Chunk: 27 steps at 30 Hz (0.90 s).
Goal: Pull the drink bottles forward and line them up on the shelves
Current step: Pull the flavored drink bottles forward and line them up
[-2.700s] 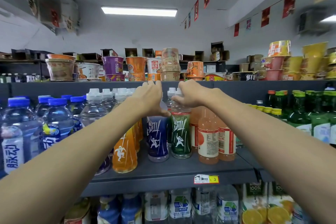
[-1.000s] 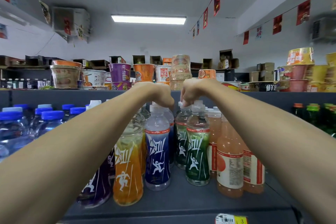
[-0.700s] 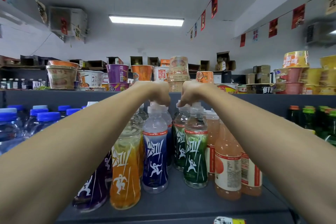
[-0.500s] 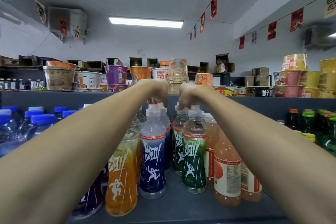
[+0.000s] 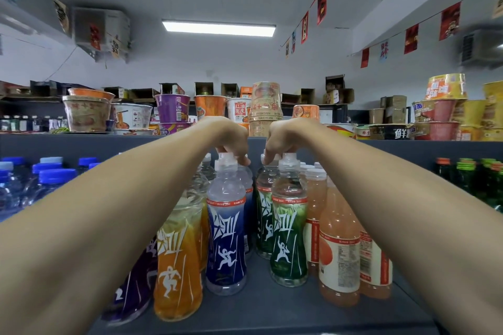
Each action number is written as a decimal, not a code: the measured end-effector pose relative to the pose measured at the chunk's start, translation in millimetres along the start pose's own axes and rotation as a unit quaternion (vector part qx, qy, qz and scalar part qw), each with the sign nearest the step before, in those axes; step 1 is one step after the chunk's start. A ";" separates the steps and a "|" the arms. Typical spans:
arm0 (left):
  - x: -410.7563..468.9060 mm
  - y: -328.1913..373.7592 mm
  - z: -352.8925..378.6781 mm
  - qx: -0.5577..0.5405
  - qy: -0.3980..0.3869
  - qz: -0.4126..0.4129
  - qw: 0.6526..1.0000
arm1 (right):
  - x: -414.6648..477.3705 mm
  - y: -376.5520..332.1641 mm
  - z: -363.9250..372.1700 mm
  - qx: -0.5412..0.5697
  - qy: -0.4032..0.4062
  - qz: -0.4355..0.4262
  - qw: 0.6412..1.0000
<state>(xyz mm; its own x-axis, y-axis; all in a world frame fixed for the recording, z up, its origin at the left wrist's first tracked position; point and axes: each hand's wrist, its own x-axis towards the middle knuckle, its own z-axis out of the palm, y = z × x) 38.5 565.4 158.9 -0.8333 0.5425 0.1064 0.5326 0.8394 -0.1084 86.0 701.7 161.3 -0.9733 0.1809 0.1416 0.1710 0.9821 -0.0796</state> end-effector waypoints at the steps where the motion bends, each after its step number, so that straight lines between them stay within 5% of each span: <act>1: 0.1 -1.0 -0.4 -0.001 -0.003 -0.001 1.000 | -0.8 -0.3 -1.3 0.002 -0.002 0.000 1.000; 15: -20.9 -1.8 -6.4 -0.043 -0.011 0.008 0.999 | -15.6 0.8 5.4 0.031 0.021 -0.012 0.999; 21: -52.9 6.3 -5.5 -0.004 0.095 0.027 0.995 | -51.4 8.2 23.5 -0.185 0.219 -0.048 0.957; 27: -57.5 1.5 28.9 0.077 0.102 0.087 0.988 | -68.9 11.8 31.4 -0.172 0.157 -0.105 0.967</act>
<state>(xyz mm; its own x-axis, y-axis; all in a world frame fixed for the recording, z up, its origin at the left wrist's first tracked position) 82.9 534.5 124.1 -0.6756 0.6864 0.2691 0.6230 0.7266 -0.2896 150.3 699.1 119.6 -0.9066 -0.0699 0.4162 0.0686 0.9487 0.3087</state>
